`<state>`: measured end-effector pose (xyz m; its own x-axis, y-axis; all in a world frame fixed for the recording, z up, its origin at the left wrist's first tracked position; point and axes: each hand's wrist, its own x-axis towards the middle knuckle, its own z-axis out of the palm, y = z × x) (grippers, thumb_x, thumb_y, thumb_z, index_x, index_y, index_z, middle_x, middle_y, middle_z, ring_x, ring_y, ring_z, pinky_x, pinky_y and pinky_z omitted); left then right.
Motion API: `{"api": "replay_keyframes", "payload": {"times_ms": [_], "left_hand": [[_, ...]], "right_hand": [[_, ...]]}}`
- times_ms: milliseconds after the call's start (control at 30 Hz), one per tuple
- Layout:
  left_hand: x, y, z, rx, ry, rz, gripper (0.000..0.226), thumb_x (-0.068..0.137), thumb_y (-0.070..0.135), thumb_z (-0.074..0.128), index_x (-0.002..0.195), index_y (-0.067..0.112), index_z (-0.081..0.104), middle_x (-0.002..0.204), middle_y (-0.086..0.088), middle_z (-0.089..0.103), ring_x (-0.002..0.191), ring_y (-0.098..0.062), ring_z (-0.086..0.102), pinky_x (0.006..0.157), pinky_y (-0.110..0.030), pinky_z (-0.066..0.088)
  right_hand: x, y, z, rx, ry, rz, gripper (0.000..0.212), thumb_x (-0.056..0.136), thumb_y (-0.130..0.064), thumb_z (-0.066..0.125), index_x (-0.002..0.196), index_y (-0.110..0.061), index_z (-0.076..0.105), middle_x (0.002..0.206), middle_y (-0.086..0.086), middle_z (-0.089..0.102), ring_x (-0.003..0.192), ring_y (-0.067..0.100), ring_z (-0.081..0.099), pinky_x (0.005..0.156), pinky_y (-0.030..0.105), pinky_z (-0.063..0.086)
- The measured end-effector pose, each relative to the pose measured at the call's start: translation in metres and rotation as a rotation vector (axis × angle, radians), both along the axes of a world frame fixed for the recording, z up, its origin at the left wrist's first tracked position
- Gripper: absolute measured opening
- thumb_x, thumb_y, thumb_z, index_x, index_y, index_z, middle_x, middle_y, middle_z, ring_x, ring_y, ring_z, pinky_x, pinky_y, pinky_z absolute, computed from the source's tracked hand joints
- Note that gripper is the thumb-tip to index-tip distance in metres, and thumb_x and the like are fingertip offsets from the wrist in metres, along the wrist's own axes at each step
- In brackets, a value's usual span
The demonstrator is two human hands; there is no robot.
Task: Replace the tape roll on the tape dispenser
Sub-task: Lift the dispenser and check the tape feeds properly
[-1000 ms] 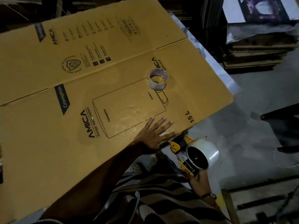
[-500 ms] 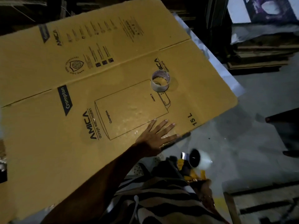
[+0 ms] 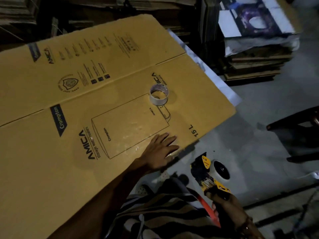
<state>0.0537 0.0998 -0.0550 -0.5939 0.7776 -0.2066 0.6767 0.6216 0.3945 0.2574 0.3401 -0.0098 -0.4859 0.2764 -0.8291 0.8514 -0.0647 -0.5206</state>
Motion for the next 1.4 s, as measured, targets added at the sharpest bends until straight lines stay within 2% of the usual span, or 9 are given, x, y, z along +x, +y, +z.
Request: {"api": "replay_keyframes", "payload": {"times_ms": [300,400,533,700,900,1067,1200,1300,1400], "left_hand": [[-0.004,0.015,0.035,0.299,-0.533,0.441,0.028,0.099,0.032,0.055,0.120,0.019,0.068,0.121,-0.006,0.069,0.112,-0.025,0.063,0.097,-0.034,0.049],[-0.006,0.014,0.062,0.477,-1.016,0.677,0.032,0.099,0.043,0.053,0.104,0.014,0.065,0.090,-0.011,0.067,0.079,-0.026,0.064,0.077,-0.038,0.055],[-0.024,0.001,0.091,0.465,-1.229,0.762,0.068,0.091,0.069,0.043,0.129,0.014,0.055,0.113,-0.022,0.067,0.088,-0.034,0.072,0.072,-0.038,0.061],[-0.052,-0.026,0.108,0.612,-1.247,0.902,0.063,0.089,0.070,0.047,0.126,0.021,0.058,0.121,-0.010,0.064,0.107,-0.030,0.066,0.081,-0.042,0.059],[-0.076,-0.067,0.109,0.859,-1.159,1.041,0.047,0.095,0.050,0.055,0.126,0.016,0.062,0.117,-0.010,0.065,0.094,-0.026,0.065,0.068,-0.034,0.054],[-0.087,-0.086,0.113,1.096,-1.098,1.129,0.038,0.100,0.036,0.052,0.126,0.009,0.060,0.106,-0.004,0.069,0.078,-0.014,0.070,0.067,-0.031,0.057],[-0.094,-0.091,0.113,1.231,-1.032,1.182,0.030,0.101,0.030,0.052,0.120,0.009,0.061,0.108,-0.002,0.072,0.093,-0.015,0.072,0.084,-0.036,0.057],[-0.101,-0.094,0.112,1.324,-0.977,1.234,0.032,0.102,0.028,0.050,0.125,0.009,0.061,0.123,-0.007,0.069,0.109,-0.022,0.069,0.096,-0.044,0.054],[-0.110,-0.098,0.112,1.321,-0.906,1.291,0.029,0.102,0.029,0.051,0.118,0.009,0.063,0.124,-0.010,0.068,0.110,-0.026,0.065,0.098,-0.049,0.053]], "right_hand": [[-0.025,-0.014,0.057,-0.162,0.079,0.097,0.074,0.067,-0.031,0.086,0.107,0.024,0.056,0.059,0.021,0.049,0.038,0.025,0.047,0.040,0.028,0.040],[-0.046,-0.024,0.073,-0.221,0.133,0.141,0.046,0.077,-0.030,0.078,0.073,0.012,0.059,0.048,0.012,0.049,0.034,0.020,0.044,0.040,0.025,0.037],[-0.082,-0.038,0.087,-0.274,0.231,0.245,0.037,0.086,-0.023,0.067,0.055,-0.005,0.057,0.043,0.007,0.048,0.033,0.017,0.043,0.042,0.024,0.037],[-0.134,-0.051,0.091,-0.300,0.262,0.453,0.043,0.088,-0.027,0.071,0.057,-0.001,0.056,0.044,0.011,0.049,0.034,0.019,0.044,0.043,0.026,0.040],[-0.210,-0.059,0.093,-0.264,0.241,0.723,0.033,0.090,-0.028,0.072,0.069,-0.004,0.062,0.055,0.012,0.055,0.041,0.019,0.050,0.044,0.027,0.043],[-0.279,-0.062,0.099,-0.074,0.296,0.966,0.030,0.084,-0.026,0.074,0.109,-0.011,0.065,0.073,-0.007,0.073,0.065,0.011,0.068,0.061,0.025,0.054],[-0.328,-0.067,0.094,-0.006,0.458,1.073,0.046,0.078,-0.022,0.080,0.120,-0.026,0.062,0.113,-0.013,0.072,0.110,0.007,0.066,0.097,0.026,0.051],[-0.362,-0.072,0.090,0.058,0.542,1.134,0.047,0.085,-0.009,0.074,0.123,-0.031,0.058,0.117,-0.014,0.067,0.111,0.001,0.060,0.089,0.009,0.045],[-0.400,-0.075,0.088,0.156,0.608,1.242,0.040,0.087,-0.011,0.071,0.121,-0.028,0.060,0.118,-0.010,0.066,0.111,0.009,0.059,0.093,0.025,0.046]]}}
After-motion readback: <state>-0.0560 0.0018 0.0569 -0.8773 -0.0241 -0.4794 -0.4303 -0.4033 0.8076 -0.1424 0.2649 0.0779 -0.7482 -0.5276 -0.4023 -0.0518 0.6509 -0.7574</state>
